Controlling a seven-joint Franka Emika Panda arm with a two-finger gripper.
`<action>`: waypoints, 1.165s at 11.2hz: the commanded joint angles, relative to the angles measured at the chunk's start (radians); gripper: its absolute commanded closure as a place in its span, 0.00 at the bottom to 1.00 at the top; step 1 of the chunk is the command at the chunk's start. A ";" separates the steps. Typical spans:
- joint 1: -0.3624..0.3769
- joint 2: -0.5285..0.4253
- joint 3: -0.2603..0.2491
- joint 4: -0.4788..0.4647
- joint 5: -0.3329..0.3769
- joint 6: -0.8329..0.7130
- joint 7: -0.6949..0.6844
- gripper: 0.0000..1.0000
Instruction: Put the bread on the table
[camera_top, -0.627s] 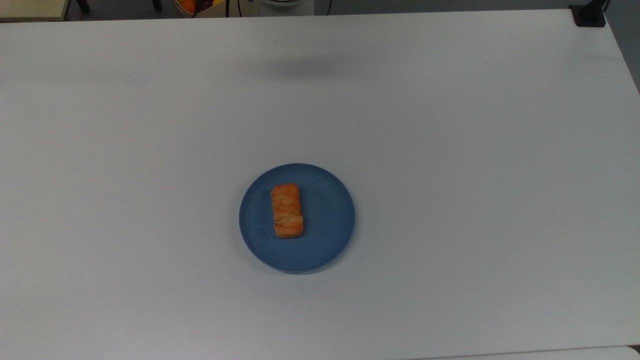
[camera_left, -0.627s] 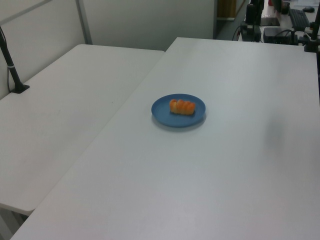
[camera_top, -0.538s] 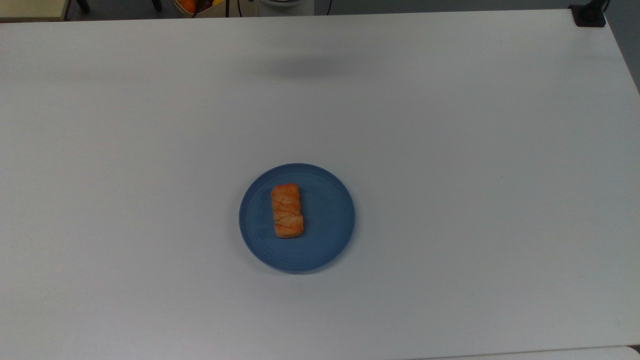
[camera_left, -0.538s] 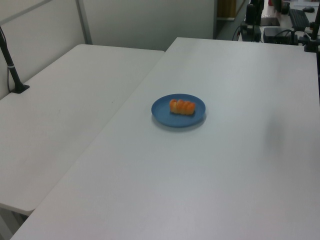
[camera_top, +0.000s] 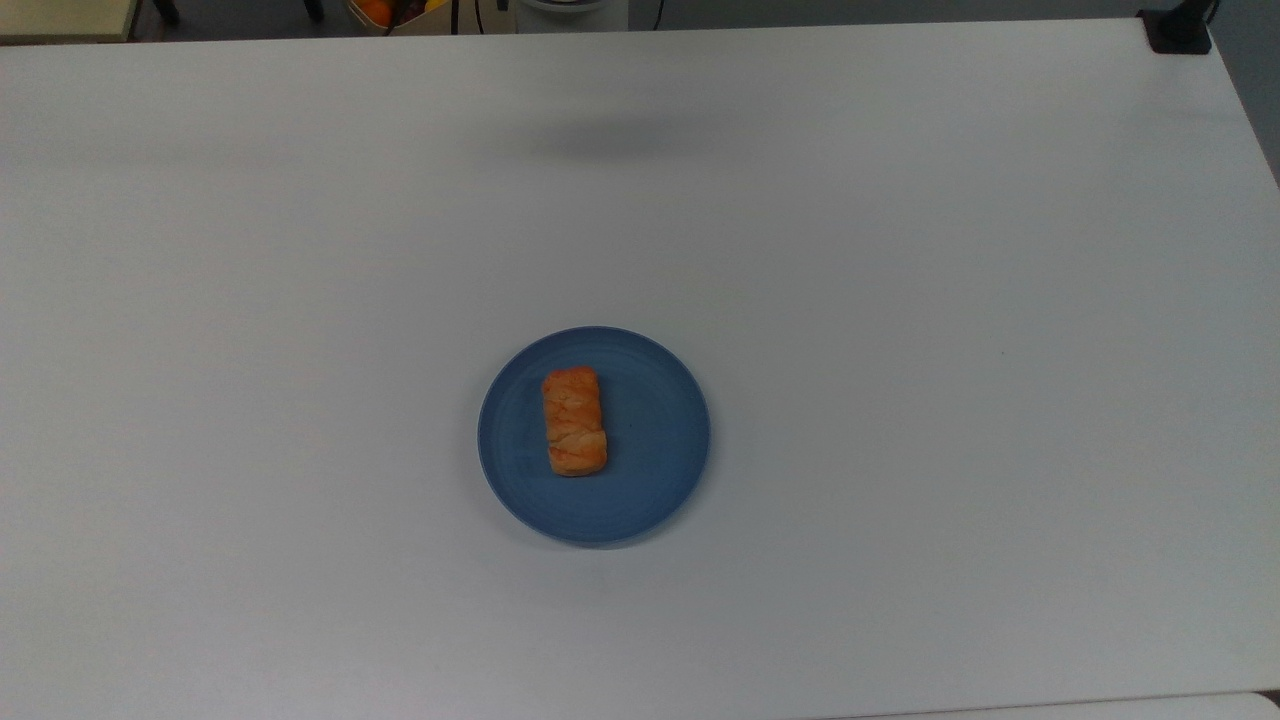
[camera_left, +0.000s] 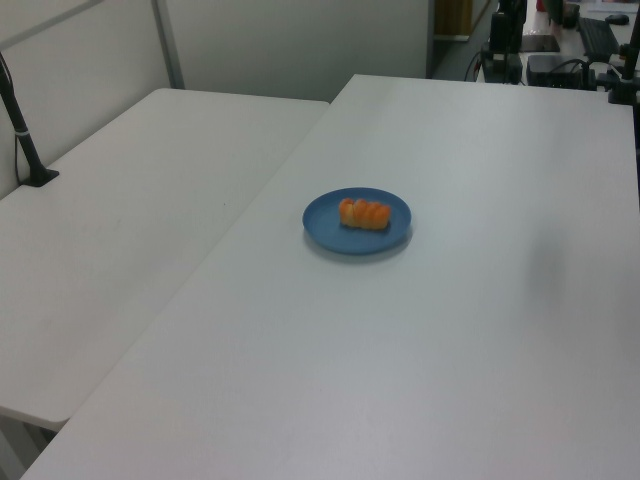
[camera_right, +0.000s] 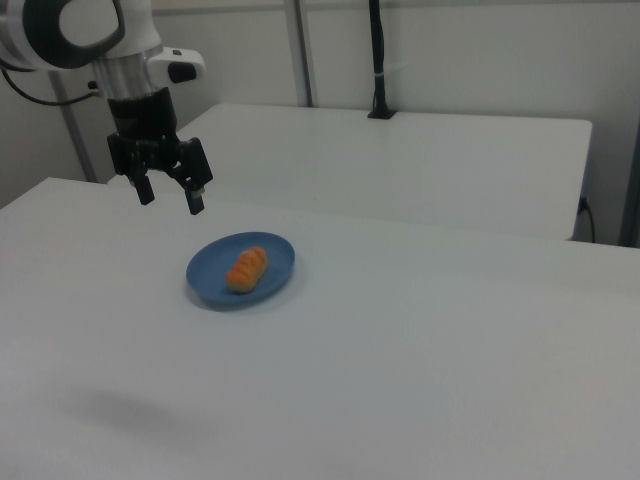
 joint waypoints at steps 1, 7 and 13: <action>0.003 0.046 -0.001 0.010 0.000 0.103 0.005 0.00; 0.009 0.193 0.002 0.010 0.028 0.403 0.006 0.00; 0.012 0.371 0.051 0.009 0.028 0.609 0.006 0.00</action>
